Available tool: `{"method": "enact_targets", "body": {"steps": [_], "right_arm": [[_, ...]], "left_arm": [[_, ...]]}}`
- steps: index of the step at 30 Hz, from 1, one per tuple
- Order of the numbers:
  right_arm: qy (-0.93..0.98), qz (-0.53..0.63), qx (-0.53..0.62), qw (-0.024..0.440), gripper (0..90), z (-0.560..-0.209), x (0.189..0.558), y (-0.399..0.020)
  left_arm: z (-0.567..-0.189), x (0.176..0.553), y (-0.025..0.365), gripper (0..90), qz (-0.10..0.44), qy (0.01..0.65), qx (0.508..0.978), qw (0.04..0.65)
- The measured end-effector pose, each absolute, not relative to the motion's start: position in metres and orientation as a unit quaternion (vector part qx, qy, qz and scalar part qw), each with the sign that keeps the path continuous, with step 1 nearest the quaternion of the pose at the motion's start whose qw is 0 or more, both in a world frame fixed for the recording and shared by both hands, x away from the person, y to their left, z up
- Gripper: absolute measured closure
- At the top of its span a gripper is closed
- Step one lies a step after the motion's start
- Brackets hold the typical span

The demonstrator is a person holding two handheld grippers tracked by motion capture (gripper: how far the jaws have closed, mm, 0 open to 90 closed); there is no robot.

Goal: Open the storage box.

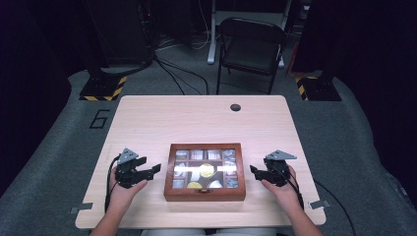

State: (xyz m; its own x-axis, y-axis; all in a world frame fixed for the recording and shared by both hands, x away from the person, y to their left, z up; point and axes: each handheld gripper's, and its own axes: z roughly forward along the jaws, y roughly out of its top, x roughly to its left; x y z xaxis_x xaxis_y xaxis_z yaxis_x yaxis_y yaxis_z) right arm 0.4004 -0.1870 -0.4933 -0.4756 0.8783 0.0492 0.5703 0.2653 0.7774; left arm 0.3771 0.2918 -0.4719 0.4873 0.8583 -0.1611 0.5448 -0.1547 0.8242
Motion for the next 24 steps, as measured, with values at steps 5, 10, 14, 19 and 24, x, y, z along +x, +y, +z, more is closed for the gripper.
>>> {"method": "enact_targets", "body": {"steps": [5, 10, 14, 19, 24], "right_arm": [[0.771, 0.387, 0.463, 0.204, 32.9, -0.490, 0.398, -0.186], [0.770, 0.390, 0.462, 0.205, 33.0, -0.487, 0.394, -0.185], [0.769, 0.393, 0.463, 0.201, 33.0, -0.485, 0.392, -0.184], [0.767, 0.402, 0.459, 0.198, 33.5, -0.480, 0.387, -0.183], [0.770, 0.406, 0.446, 0.207, 34.4, -0.472, 0.380, -0.180]], "left_arm": [[-0.468, 0.373, 0.291, 28.2, 0.176, 0.477, 0.730, 0.457], [-0.468, 0.373, 0.291, 27.5, 0.172, 0.474, 0.735, 0.454], [-0.467, 0.370, 0.290, 30.8, 0.176, 0.470, 0.739, 0.449], [-0.463, 0.363, 0.289, 33.7, 0.176, 0.466, 0.736, 0.458], [-0.460, 0.355, 0.285, 36.1, 0.180, 0.458, 0.738, 0.461]]}}
